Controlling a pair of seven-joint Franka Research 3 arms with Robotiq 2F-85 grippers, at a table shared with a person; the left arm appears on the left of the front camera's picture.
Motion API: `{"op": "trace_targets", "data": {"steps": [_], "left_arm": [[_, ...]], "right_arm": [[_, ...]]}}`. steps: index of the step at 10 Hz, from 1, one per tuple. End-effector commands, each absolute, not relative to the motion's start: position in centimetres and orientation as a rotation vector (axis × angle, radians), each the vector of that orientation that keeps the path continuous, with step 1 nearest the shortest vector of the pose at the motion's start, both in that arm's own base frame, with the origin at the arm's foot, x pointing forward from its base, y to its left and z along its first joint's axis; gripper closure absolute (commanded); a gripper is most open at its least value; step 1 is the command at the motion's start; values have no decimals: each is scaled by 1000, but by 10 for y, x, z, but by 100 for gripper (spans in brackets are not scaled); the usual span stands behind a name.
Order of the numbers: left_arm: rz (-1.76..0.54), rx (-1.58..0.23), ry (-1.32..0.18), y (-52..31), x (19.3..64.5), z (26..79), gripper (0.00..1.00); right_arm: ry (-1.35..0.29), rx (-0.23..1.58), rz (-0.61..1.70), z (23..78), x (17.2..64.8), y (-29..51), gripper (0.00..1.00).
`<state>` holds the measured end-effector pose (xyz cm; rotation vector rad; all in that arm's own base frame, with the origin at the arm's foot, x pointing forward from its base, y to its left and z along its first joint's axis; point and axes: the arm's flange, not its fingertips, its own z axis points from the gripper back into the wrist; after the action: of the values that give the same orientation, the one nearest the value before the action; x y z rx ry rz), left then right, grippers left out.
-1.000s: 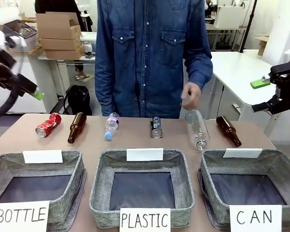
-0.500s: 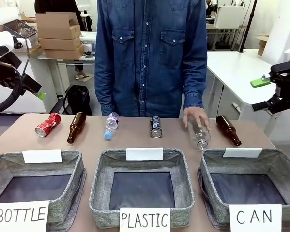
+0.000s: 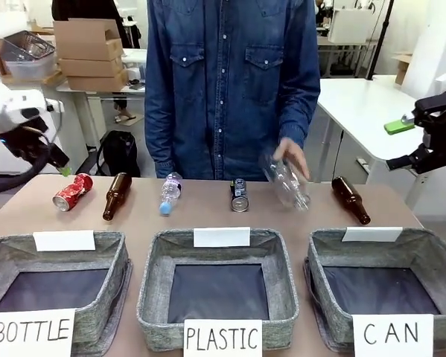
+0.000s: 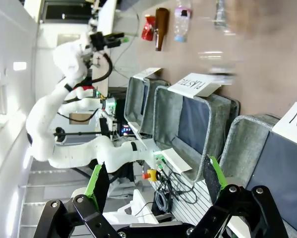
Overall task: Sort the can waste into the basket.
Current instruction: Pick up the can waste from the table and place it in the right Fabric basket.
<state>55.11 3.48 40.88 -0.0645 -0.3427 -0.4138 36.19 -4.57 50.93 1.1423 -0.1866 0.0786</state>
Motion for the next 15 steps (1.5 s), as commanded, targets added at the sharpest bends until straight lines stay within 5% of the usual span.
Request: {"op": "trace_targets", "data": {"steps": [1, 5, 13, 14, 15], "left_arm": [[-526, -122, -217, 35, 590, 398, 0], [-490, -99, -143, 43, 641, 359, 0], [-485, -116, -71, 37, 648, 321, 0], [-489, -92, -53, 32, 648, 317, 57], [-491, -90, -47, 30, 649, 314, 58]], "right_arm": [[-195, 1147, 100, 511, 363, -46, 0], [-195, 1147, 100, 511, 363, -46, 0], [-195, 1147, 100, 511, 363, -46, 0], [-195, 1147, 100, 511, 363, -46, 0], [-195, 1147, 100, 511, 363, -46, 0]]}}
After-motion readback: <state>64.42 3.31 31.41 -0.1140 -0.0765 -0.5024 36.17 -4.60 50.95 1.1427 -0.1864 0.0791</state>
